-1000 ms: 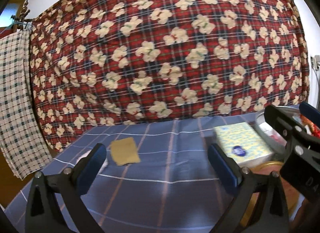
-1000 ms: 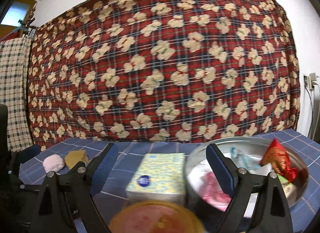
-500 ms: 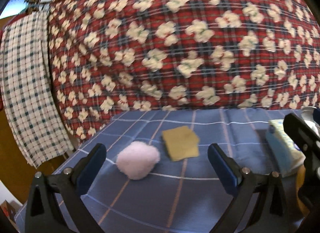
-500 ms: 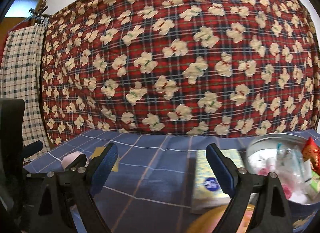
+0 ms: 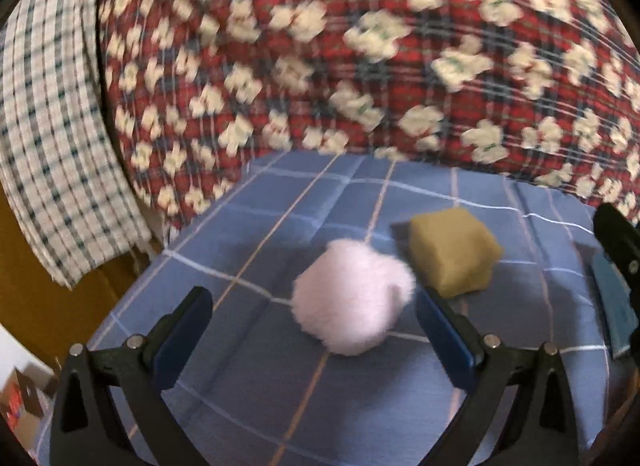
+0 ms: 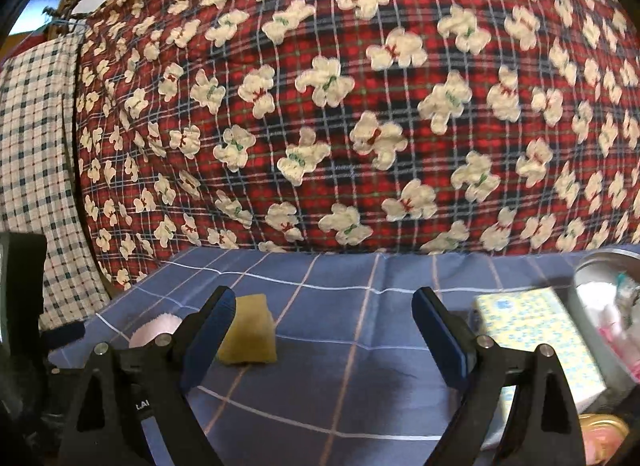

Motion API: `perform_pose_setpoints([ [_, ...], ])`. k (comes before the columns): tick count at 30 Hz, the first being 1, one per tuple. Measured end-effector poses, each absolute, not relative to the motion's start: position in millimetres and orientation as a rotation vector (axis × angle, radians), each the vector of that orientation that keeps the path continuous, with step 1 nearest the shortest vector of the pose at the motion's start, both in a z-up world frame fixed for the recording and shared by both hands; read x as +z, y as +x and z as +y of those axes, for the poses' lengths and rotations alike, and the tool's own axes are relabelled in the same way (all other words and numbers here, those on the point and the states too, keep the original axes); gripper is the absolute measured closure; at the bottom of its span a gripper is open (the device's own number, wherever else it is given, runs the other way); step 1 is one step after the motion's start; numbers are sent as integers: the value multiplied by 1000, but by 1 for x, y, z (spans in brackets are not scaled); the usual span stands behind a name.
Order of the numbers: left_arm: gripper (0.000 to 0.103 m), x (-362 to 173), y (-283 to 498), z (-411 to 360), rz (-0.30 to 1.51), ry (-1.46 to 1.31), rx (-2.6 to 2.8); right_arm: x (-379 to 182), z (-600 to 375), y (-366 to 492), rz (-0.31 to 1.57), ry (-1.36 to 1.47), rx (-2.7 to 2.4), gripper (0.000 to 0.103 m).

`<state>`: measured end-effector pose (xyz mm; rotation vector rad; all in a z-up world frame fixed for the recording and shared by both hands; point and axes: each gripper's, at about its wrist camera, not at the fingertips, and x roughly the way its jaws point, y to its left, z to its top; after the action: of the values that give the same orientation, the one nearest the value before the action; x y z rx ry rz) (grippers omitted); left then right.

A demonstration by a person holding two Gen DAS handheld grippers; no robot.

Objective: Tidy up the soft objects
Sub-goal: 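Grasp the pink fluffy ball with the left tool while the right tool grasps the tan sponge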

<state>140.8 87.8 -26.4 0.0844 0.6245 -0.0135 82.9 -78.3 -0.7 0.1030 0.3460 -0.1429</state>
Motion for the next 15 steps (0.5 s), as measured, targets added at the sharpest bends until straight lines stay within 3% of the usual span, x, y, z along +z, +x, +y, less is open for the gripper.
perform_pose_setpoints([
  [11,2,-51,187,72,790,167,-81,-5,-88,91,377,181,-99,11],
  [13,7,-57,194,70,838,176,-67,-6,-90,94,393,189,-93,11],
  [15,26,-59,198,73,860,147,-79,-8,-90,98,418,197,-84,11],
])
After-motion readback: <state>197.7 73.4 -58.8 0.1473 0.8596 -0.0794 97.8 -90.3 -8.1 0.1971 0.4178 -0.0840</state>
